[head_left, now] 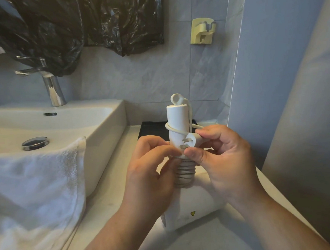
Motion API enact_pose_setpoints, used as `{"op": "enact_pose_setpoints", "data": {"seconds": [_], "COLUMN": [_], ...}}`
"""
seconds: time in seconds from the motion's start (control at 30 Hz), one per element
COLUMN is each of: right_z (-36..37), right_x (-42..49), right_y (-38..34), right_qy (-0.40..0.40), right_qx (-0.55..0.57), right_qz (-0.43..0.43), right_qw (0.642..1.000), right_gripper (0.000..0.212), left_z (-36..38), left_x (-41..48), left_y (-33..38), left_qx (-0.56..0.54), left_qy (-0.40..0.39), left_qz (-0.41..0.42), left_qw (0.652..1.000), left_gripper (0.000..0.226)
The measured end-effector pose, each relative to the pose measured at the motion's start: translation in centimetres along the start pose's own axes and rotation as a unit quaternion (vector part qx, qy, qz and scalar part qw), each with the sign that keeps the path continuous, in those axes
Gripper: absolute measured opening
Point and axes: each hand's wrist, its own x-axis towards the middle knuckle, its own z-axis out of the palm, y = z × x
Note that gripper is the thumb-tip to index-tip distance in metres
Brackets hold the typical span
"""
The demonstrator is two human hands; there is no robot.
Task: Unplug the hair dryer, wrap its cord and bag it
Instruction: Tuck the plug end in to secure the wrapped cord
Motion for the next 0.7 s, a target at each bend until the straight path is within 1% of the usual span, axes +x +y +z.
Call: {"op": "enact_pose_setpoints", "data": {"seconds": [0.1, 0.17, 0.23, 0.3, 0.4, 0.5, 0.6, 0.7], "right_z": [-0.25, -0.32, -0.46, -0.63, -0.6, -0.29, -0.03, 0.17], "right_x": [0.0, -0.04, -0.03, -0.03, -0.22, -0.37, -0.57, -0.76], "right_y": [0.42, 0.56, 0.47, 0.31, 0.21, 0.02, -0.33, -0.32], "right_qy": [-0.006, -0.023, -0.034, -0.046, -0.07, -0.049, -0.026, 0.001], "right_qx": [0.026, 0.055, 0.058, 0.037, 0.02, 0.024, 0.006, -0.001], "right_qz": [0.001, 0.005, 0.008, 0.009, 0.017, 0.025, 0.002, -0.022], "right_qw": [1.0, 0.998, 0.998, 0.998, 0.997, 0.998, 1.0, 1.0], "right_gripper": [0.033, 0.035, 0.034, 0.029, 0.028, 0.028, 0.028, 0.027], "left_z": [-0.08, -0.16, -0.22, -0.27, -0.37, -0.3, 0.05, 0.36], "left_x": [0.03, 0.07, 0.06, 0.02, 0.16, 0.13, -0.1, -0.31], "left_y": [-0.14, -0.15, -0.17, -0.22, -0.01, 0.37, 0.55, 0.32], "left_qx": [-0.015, -0.029, -0.03, -0.036, -0.038, -0.026, -0.025, -0.001], "left_qy": [0.012, 0.017, 0.019, 0.02, 0.023, 0.021, 0.034, 0.054], "left_qz": [-0.01, -0.022, -0.05, -0.077, -0.093, -0.072, -0.033, 0.012], "left_qw": [1.0, 0.999, 0.998, 0.996, 0.995, 0.997, 0.999, 0.998], "left_gripper": [0.024, 0.029, 0.027, 0.026, 0.025, 0.025, 0.028, 0.023]}}
